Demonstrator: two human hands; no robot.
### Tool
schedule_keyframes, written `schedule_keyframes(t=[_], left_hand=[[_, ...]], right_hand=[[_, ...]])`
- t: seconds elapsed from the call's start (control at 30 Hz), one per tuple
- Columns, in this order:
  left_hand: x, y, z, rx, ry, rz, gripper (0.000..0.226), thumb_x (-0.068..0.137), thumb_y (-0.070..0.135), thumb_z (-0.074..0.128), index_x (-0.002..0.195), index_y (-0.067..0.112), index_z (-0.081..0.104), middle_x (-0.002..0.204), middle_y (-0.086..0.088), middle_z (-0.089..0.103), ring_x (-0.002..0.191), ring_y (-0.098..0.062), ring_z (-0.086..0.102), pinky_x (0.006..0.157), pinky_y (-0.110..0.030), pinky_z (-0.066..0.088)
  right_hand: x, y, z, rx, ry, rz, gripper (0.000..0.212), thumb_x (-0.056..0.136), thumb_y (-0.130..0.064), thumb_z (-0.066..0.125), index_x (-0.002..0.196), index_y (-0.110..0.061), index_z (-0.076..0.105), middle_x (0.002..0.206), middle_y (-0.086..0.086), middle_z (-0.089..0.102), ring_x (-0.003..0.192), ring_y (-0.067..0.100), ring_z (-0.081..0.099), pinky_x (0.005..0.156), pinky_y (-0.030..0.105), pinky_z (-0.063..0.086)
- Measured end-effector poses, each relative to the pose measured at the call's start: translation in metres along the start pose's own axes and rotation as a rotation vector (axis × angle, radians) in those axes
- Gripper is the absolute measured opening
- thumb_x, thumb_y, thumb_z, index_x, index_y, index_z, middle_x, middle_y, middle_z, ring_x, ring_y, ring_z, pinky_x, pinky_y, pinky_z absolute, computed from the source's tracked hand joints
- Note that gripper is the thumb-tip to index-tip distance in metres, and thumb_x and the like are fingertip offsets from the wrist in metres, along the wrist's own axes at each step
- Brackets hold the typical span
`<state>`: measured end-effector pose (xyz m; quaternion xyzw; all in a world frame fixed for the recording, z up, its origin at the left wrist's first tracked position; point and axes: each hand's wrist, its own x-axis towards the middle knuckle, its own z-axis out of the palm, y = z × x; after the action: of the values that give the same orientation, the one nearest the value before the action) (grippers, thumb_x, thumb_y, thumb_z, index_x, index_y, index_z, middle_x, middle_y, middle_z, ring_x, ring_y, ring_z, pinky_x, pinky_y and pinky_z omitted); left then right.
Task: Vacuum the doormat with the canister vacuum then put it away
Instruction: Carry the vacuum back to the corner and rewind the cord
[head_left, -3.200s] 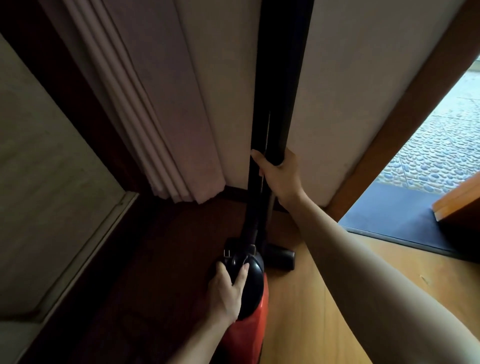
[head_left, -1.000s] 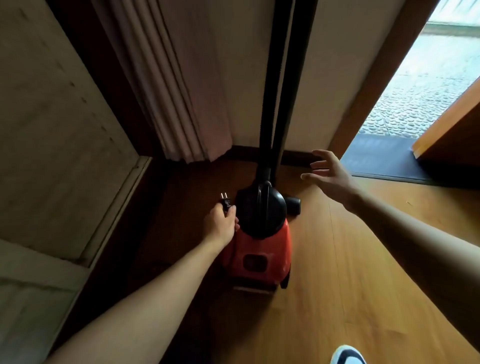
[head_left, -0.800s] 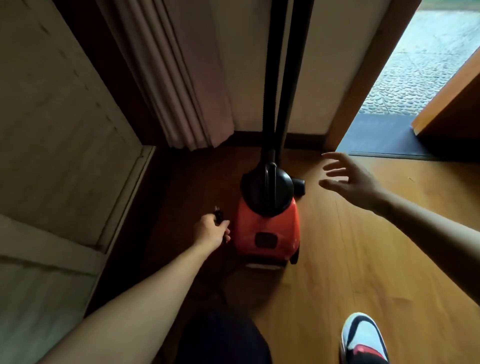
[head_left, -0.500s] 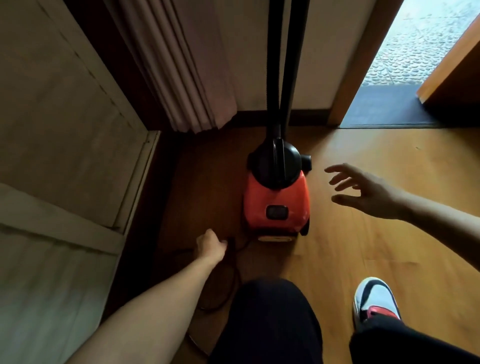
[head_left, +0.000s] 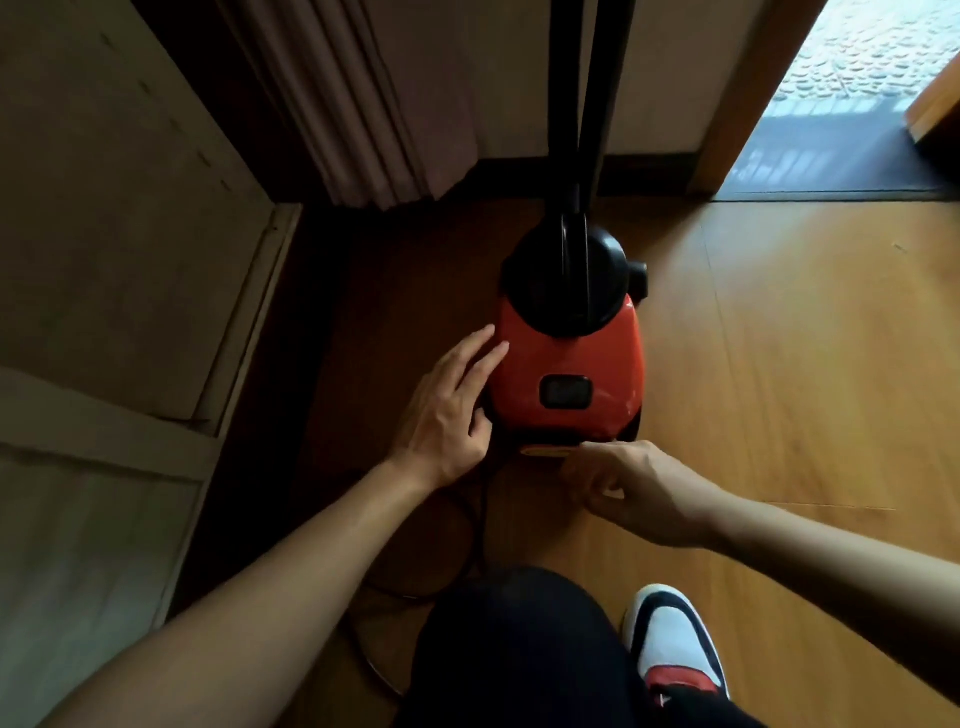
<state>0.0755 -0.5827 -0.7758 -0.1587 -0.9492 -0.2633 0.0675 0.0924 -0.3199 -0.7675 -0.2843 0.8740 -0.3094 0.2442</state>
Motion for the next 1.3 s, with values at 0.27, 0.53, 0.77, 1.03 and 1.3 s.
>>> schedule_keyframes(t=[0.27, 0.53, 0.77, 1.03, 1.3], left_hand=[[0.014, -0.011, -0.007, -0.005, -0.189, 0.26, 0.073, 0.08, -0.002, 0.061, 0.149, 0.004, 0.036, 0.159, -0.006, 0.029, 0.15, -0.017, 0.022, 0.117, -0.04, 0.034], [0.006, -0.025, -0.009, 0.164, -0.408, 0.273, 0.09, 0.086, 0.055, 0.057, 0.156, 0.016, 0.017, 0.165, 0.003, 0.012, 0.151, -0.01, 0.008, 0.12, -0.042, 0.029], [0.025, -0.001, 0.001, 0.234, -0.434, 0.29, 0.106, 0.078, 0.076, 0.052, 0.156, 0.018, 0.012, 0.165, 0.003, 0.007, 0.151, -0.008, -0.004, 0.123, -0.035, 0.009], [0.027, -0.012, 0.008, 0.274, -0.399, 0.342, 0.109, 0.073, 0.051, 0.078, 0.156, 0.016, 0.018, 0.165, 0.001, 0.01, 0.152, -0.014, 0.003, 0.122, -0.041, 0.02], [0.026, -0.015, 0.013, 0.196, -0.332, 0.348, 0.101, 0.074, 0.039, 0.081, 0.154, 0.015, 0.024, 0.163, 0.0, 0.018, 0.152, -0.014, 0.01, 0.121, -0.044, 0.024]], right_hand=[[0.024, 0.014, 0.111, 0.417, 0.228, 0.327, 0.015, 0.099, -0.033, 0.063, 0.11, -0.026, 0.071, 0.099, -0.018, 0.067, 0.092, -0.009, 0.063, 0.077, 0.012, 0.052], [0.055, -0.001, 0.133, 0.881, 0.306, 0.472, 0.037, 0.093, -0.043, 0.069, 0.125, -0.025, 0.069, 0.118, -0.008, 0.073, 0.108, 0.006, 0.068, 0.097, 0.032, 0.056], [0.077, -0.007, 0.142, 1.212, 0.28, 0.493, 0.015, 0.1, -0.02, 0.061, 0.11, -0.011, 0.068, 0.101, 0.003, 0.074, 0.086, 0.004, 0.074, 0.071, 0.018, 0.056], [0.063, 0.016, 0.137, 1.384, 0.303, 0.645, 0.021, 0.103, -0.021, 0.057, 0.12, -0.014, 0.066, 0.113, 0.011, 0.072, 0.084, 0.015, 0.072, 0.066, 0.026, 0.056], [0.031, 0.046, 0.096, 1.385, 0.494, 0.743, 0.014, 0.101, -0.014, 0.059, 0.102, -0.007, 0.071, 0.082, 0.004, 0.077, 0.07, 0.013, 0.073, 0.062, 0.027, 0.057]])
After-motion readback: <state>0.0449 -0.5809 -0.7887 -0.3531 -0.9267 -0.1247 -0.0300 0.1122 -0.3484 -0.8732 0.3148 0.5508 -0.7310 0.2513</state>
